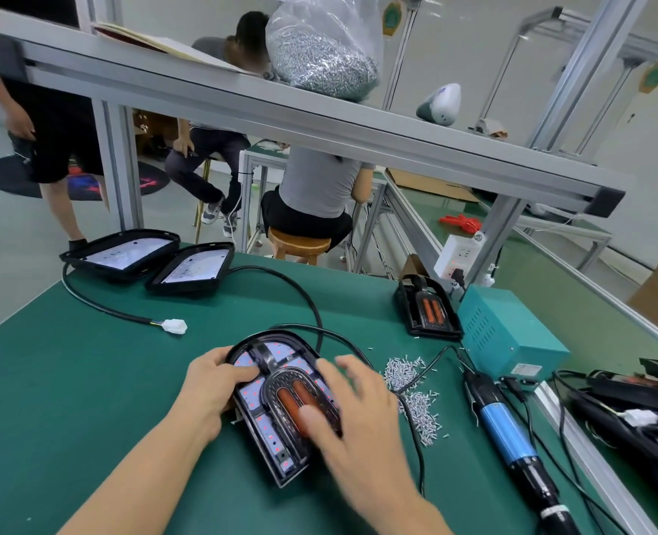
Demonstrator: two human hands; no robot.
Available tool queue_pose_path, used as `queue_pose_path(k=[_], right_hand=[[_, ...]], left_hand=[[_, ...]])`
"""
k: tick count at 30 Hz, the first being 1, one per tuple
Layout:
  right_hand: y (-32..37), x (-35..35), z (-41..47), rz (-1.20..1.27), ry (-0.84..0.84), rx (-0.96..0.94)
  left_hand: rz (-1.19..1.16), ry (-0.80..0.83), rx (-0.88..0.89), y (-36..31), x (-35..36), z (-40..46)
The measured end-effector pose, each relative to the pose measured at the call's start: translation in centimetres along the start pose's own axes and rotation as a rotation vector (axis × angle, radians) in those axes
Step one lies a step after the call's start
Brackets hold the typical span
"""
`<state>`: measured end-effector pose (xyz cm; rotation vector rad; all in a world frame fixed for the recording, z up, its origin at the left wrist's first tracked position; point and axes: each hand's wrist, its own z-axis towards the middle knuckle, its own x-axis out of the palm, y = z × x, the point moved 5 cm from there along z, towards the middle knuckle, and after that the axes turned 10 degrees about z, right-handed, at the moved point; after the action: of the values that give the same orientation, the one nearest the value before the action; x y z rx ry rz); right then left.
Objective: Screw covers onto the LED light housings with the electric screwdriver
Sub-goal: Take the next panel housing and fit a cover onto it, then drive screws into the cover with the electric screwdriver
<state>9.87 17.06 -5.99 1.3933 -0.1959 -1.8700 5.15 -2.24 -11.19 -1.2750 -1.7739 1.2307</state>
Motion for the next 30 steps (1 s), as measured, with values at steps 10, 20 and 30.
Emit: queue_pose_path(k=[10,20,30], right_hand=[[-15.9,-14.8,-4.3,-0.409,0.074,0.8],[-19.2,-13.5,-4.2,-0.269,0.268,0.879],[-20.3,-14.3,-4.5,-0.05,0.049,0.878]], left_hand=[[0.551,-0.069,0.152,-2.1,-1.0,-0.6],[0.973,-0.311,0.616,-8.6,2.5,-3.3],[1.127,0.309,0.878,-6.2,19.8,-7.6]])
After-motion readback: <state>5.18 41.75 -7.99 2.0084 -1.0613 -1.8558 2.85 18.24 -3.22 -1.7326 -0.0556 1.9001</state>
